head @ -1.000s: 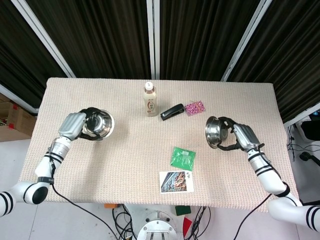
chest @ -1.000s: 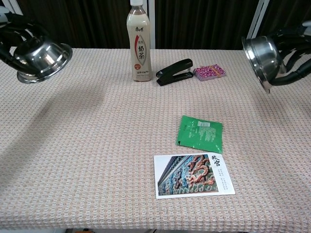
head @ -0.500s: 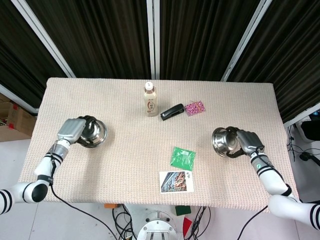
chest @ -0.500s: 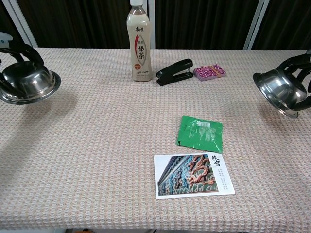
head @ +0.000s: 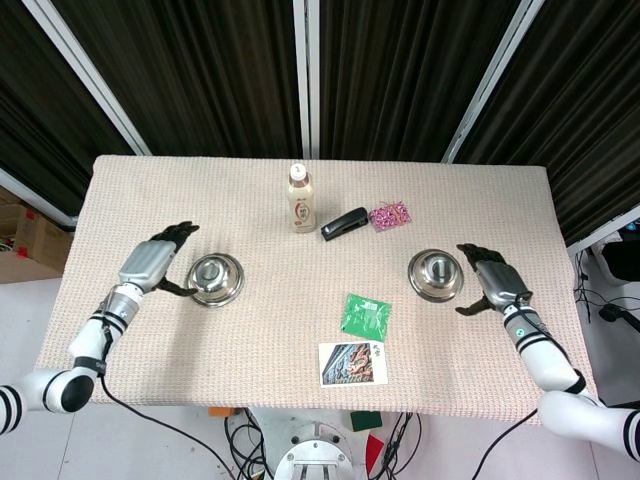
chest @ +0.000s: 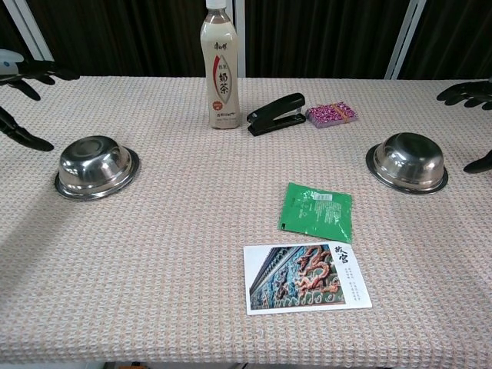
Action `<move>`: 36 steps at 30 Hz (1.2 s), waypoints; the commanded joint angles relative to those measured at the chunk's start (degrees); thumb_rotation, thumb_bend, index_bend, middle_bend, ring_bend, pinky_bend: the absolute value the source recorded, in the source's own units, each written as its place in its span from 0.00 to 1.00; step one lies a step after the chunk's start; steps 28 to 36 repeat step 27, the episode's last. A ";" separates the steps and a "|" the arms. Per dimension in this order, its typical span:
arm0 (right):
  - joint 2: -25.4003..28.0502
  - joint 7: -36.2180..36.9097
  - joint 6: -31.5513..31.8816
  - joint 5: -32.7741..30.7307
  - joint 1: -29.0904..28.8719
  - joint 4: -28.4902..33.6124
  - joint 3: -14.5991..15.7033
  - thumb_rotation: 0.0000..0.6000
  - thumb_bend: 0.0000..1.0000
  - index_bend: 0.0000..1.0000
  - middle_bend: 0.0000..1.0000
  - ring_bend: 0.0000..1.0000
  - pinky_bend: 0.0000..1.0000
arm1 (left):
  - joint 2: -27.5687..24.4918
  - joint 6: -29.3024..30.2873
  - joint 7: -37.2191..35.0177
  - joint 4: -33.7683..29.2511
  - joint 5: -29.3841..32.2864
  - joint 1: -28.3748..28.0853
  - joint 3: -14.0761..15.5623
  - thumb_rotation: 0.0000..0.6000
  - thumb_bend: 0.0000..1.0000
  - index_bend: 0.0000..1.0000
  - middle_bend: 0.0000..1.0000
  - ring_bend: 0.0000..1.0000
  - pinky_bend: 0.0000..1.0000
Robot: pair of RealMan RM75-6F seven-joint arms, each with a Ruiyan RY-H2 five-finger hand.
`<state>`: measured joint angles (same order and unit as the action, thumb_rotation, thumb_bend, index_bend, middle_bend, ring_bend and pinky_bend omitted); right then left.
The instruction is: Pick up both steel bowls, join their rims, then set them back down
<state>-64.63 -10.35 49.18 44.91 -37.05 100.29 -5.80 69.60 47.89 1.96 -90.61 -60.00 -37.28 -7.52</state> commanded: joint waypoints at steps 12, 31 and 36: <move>-8.80 1.81 34.10 24.27 16.67 0.42 4.85 1.00 0.00 0.00 0.00 0.00 0.00 | 2.26 35.83 9.25 -6.49 -9.58 16.81 3.64 0.90 0.00 0.00 0.01 0.00 0.17; -9.05 -1.10 39.35 27.95 28.60 -3.04 11.34 1.00 0.00 0.00 0.00 0.00 0.00 | 6.47 44.98 12.18 -6.83 -17.35 28.57 10.91 0.88 0.00 0.00 0.02 0.00 0.12; -9.05 -1.10 39.35 27.95 28.60 -3.04 11.34 1.00 0.00 0.00 0.00 0.00 0.00 | 6.47 44.98 12.18 -6.83 -17.35 28.57 10.91 0.88 0.00 0.00 0.02 0.00 0.12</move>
